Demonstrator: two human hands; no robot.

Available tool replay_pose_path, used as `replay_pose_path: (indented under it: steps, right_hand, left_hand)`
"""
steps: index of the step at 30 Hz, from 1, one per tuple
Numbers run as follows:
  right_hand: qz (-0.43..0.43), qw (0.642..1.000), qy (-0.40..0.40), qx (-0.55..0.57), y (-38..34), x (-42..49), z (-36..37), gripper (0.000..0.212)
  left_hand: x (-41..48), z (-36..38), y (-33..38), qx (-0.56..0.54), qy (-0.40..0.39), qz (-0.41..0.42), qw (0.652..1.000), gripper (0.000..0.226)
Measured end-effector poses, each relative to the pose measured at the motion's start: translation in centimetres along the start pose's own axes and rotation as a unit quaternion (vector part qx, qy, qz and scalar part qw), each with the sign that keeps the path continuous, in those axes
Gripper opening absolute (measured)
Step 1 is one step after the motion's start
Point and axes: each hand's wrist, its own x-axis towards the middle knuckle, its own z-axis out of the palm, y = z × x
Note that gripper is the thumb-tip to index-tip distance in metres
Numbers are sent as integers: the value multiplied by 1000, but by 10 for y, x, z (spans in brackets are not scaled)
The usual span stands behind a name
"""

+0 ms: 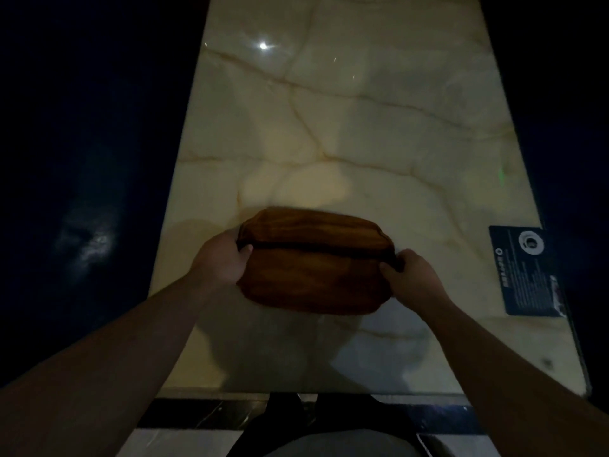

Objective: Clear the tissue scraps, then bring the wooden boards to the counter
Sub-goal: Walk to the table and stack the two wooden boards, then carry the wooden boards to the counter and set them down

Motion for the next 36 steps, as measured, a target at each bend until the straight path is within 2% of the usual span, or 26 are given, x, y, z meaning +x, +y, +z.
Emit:
replay_pose_path:
  steps: [5,13,20,27,33,36]
  right_hand:
    - [10,996,35,79,-2,-14,8,19]
    - [-54,968,105,221,-52,-35,-20,19]
    - [-150,948,131,248,-115,-27,-87,20]
    - [-275,932,31,233,-179,-23,-135,27]
    - [-378,906,-68,177,-247,-63,-115,27]
    - [-434,878,-124,158,-272,-108,-87,25]
  left_hand:
    - [-9,-2,-14,-47,26,-47,997,36]
    - [-34,-59,13,-139,171,35,975,24]
    - [-76,-122,59,-241,267,56,931,14]
    - [-145,-152,73,-289,370,-31,882,19]
    - [-245,-157,47,-269,504,-146,808,17]
    - [-320,-148,27,-262,553,-203,764,15]
